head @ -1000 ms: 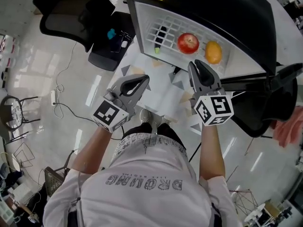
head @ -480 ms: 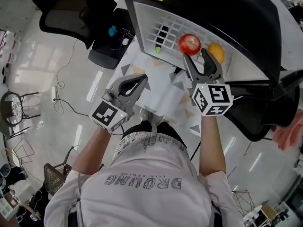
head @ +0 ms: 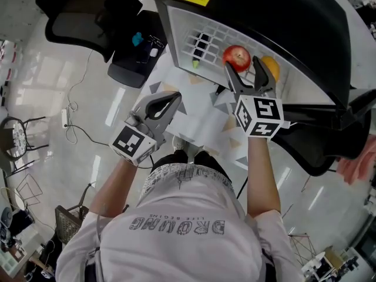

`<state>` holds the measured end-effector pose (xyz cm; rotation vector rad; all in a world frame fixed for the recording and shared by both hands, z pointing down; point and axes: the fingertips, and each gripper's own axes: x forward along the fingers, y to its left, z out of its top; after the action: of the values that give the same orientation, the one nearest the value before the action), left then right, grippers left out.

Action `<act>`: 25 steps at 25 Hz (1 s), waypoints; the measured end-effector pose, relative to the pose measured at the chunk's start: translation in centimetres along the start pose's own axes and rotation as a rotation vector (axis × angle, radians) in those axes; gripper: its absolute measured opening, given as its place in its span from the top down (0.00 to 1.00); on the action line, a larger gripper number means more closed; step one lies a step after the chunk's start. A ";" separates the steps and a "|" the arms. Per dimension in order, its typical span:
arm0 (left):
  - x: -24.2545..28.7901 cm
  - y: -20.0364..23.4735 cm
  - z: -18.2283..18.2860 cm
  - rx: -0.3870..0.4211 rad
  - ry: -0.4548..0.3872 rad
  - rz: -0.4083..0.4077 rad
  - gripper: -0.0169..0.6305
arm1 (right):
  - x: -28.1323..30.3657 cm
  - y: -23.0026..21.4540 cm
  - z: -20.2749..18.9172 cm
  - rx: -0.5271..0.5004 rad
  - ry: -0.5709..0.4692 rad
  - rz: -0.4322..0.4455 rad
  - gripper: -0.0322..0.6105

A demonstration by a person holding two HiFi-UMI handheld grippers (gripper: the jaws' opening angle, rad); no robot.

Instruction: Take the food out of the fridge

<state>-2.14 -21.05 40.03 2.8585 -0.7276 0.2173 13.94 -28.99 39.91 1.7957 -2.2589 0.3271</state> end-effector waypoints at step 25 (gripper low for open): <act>-0.3 2.1 0.0 -0.011 -0.005 -0.009 0.97 | 2.3 -0.4 -1.3 -0.046 0.083 -0.068 0.47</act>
<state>-3.39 -22.71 40.23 2.8523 -0.7138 0.2037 13.92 -30.76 41.89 1.7969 -2.1273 0.3277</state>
